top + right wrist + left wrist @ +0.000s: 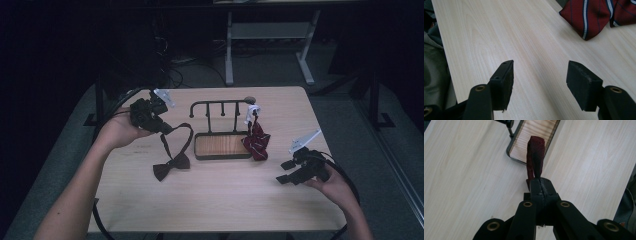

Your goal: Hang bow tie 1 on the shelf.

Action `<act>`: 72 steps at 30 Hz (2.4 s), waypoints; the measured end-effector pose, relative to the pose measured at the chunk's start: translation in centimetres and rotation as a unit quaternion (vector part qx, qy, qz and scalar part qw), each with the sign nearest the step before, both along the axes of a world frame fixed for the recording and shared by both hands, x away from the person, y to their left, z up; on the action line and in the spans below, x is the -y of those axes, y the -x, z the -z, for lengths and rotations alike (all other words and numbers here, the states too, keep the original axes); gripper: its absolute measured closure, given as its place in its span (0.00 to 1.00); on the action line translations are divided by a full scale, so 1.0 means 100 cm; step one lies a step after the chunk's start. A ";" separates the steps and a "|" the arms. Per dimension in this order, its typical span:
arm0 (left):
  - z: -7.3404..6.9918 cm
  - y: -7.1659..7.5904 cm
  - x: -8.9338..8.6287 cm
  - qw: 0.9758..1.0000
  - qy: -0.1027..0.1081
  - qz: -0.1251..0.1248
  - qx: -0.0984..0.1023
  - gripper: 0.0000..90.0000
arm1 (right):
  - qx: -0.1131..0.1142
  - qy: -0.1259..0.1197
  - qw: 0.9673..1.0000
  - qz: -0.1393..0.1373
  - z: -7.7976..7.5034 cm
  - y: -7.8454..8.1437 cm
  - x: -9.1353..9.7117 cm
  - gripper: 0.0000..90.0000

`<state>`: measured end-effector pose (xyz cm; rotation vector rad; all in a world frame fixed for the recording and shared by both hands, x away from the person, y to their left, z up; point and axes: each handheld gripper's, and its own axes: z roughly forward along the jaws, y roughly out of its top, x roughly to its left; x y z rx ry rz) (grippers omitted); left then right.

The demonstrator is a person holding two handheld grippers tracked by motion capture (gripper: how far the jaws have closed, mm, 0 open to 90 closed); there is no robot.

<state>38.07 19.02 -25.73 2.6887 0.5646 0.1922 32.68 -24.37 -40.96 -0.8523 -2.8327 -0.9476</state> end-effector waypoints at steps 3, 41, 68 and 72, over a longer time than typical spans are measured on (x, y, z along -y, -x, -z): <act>-0.002 -0.003 0.003 1.000 -0.003 0.004 0.002 1.00 | -0.003 -0.001 1.000 -0.001 0.001 0.000 0.000 0.43; -0.014 -0.034 0.013 1.000 -0.010 -0.011 0.002 1.00 | 0.002 0.001 1.000 -0.006 -0.001 -0.001 -0.001 0.43; -0.007 -0.063 0.024 0.998 -0.046 -0.043 -0.012 1.00 | 0.005 -0.002 1.000 -0.001 -0.005 0.000 0.003 0.43; -0.005 -0.067 0.024 0.997 -0.051 -0.051 -0.013 0.99 | 0.008 -0.002 1.000 0.000 -0.005 0.000 0.004 0.43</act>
